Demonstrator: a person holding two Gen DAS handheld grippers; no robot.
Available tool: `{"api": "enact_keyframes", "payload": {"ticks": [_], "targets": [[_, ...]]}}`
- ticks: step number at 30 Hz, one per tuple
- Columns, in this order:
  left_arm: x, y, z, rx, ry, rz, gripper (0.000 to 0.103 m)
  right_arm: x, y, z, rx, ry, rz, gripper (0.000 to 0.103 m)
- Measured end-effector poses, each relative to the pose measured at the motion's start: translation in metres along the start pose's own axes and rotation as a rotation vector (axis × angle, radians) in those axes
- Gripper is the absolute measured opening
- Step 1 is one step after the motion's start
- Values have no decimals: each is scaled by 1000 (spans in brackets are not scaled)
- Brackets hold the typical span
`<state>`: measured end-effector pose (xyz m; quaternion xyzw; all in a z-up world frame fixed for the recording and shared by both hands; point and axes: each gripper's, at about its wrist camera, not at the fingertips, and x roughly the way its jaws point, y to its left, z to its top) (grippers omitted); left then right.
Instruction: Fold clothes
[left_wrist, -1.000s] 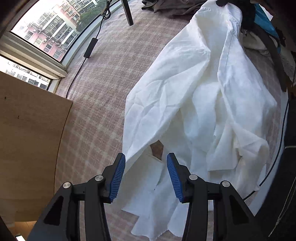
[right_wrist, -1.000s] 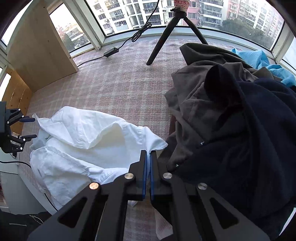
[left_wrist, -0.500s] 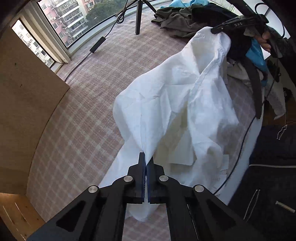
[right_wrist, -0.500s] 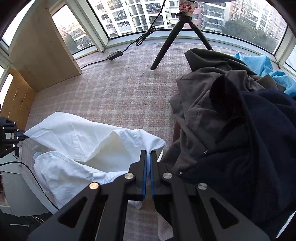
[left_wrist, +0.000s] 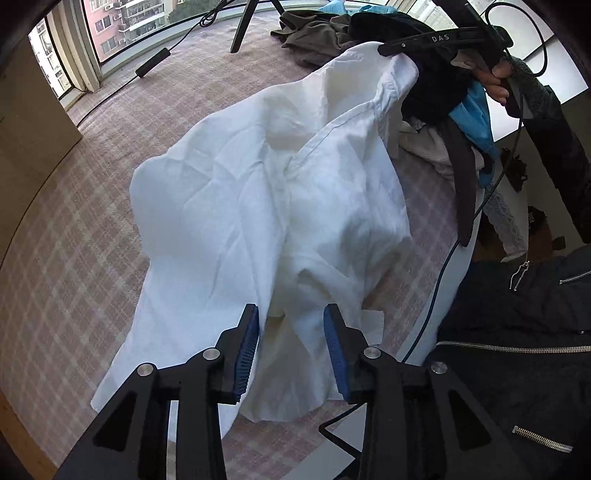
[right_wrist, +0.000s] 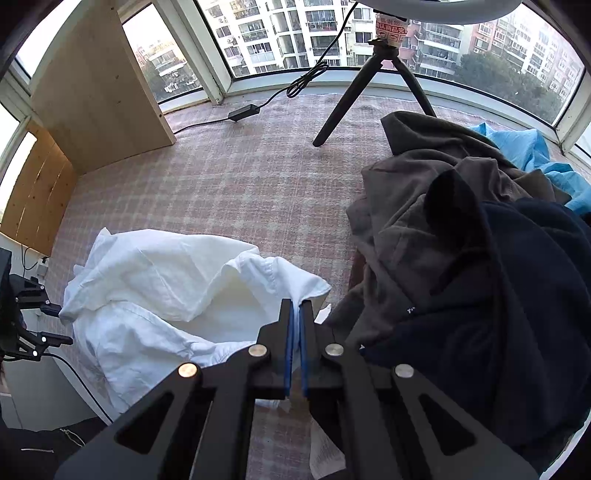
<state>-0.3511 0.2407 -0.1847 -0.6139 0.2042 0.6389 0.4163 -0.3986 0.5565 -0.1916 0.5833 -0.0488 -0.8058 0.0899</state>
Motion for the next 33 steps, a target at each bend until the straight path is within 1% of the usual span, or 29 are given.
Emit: {"api": "enact_keyframes", "payload": {"ticks": [1, 3, 4, 5, 7, 8, 9, 10, 11, 12, 14, 17, 19, 22, 24, 26, 27, 30, 31, 33], "targets": [[2, -1, -1, 4, 6, -4, 47, 0, 0, 0, 0, -1, 2, 3], [13, -4, -2, 6, 22, -7, 47, 1, 1, 1, -2, -2, 4, 3], [19, -4, -2, 2, 27, -5, 47, 1, 1, 2, -3, -2, 4, 3], [24, -3, -1, -5, 30, 1, 44, 1, 1, 2, -4, -2, 4, 3], [30, -2, 0, -19, 28, 8, 26, 1, 2, 2, -8, -2, 1, 3], [28, -1, -1, -27, 19, 9, 10, 1, 3, 2, -10, -3, -2, 3], [27, 1, -2, -36, 10, 9, 6, 1, 3, 2, -13, -3, -5, 3], [25, 2, -3, -44, 1, 9, 6, 0, 3, 1, -16, -4, -10, 3], [24, 3, -3, -52, -8, 9, 2, 0, 3, 1, -17, -6, -11, 3], [22, 4, -4, -61, -17, 10, 2, -1, 2, 0, -14, -9, -10, 3], [7, 0, -7, -57, -61, 24, 2, -3, 0, -1, -6, -19, -9, 3], [-26, -11, -14, -35, -149, 79, 2, -11, 0, 0, 11, -54, -11, 3], [-55, -12, -18, -30, -197, 141, 2, -23, 5, 2, 13, -91, -21, 3], [-100, -11, -23, -24, -266, 242, 2, -60, 24, 12, -22, -186, -45, 3], [-130, -11, -26, -21, -312, 309, 2, -97, 36, 23, -29, -264, -18, 3], [-160, -10, -29, -17, -358, 376, 2, -140, 50, 37, -34, -339, 28, 3], [-175, -10, -30, -15, -381, 410, 2, -161, 60, 44, -48, -372, 33, 3], [-231, -6, -32, -16, -436, 523, 2, -225, 98, 66, -106, -464, 23, 3], [-250, -7, -34, -11, -452, 573, 2, -249, 112, 71, -125, -499, 14, 3], [-289, -14, -39, -3, -507, 650, 2, -299, 137, 77, -150, -591, -10, 3]]}}
